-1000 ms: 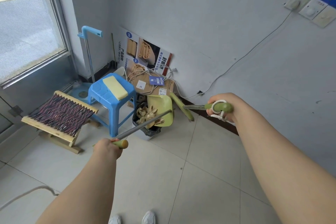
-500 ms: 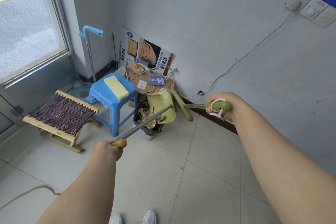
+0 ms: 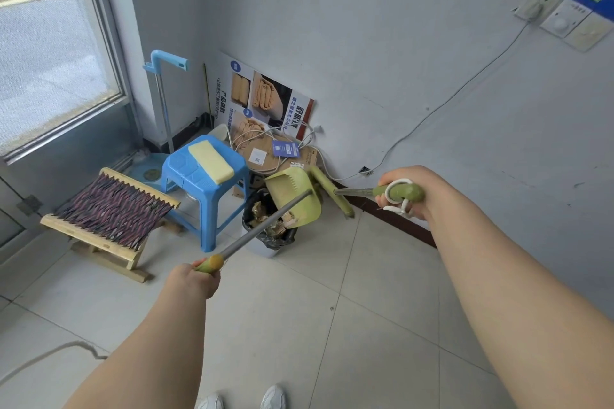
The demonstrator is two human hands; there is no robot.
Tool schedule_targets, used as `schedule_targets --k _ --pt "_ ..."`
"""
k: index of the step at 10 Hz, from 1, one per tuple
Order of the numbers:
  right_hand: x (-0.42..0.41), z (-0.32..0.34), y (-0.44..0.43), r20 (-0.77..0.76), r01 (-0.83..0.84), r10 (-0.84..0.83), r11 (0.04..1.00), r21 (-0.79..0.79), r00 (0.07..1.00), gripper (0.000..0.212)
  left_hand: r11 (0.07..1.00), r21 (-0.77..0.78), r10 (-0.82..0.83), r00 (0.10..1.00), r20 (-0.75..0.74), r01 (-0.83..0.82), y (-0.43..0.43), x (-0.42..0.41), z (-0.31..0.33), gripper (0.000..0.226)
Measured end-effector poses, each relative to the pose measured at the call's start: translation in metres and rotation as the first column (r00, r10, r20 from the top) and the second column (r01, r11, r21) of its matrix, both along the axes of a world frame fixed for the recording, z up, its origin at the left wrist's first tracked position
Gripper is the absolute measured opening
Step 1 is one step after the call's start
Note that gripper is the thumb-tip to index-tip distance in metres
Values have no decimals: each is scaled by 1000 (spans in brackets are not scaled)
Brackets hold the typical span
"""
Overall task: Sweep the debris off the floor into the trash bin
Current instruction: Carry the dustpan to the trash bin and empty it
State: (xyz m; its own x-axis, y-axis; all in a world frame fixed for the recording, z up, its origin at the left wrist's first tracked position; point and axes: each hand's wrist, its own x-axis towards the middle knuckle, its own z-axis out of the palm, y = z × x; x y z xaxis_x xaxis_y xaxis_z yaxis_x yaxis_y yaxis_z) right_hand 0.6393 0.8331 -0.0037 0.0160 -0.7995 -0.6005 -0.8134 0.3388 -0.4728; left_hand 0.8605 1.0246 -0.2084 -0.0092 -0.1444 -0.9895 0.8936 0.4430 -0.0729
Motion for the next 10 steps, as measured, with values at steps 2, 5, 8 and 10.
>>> schedule_targets --k 2,5,8,10 --pt "-4 -1 7 -26 -22 21 999 -28 999 30 999 7 -53 998 33 53 5 -15 2 28" --pt "-7 -1 4 50 71 -73 997 34 996 29 996 -4 -91 996 19 91 10 -9 6 25" --pt "-6 -3 5 111 120 -125 991 51 986 36 967 3 -253 961 116 254 5 6 9 26" --pt "-19 3 6 181 240 -262 961 137 948 30 892 125 -449 830 330 434 -18 26 38 19"
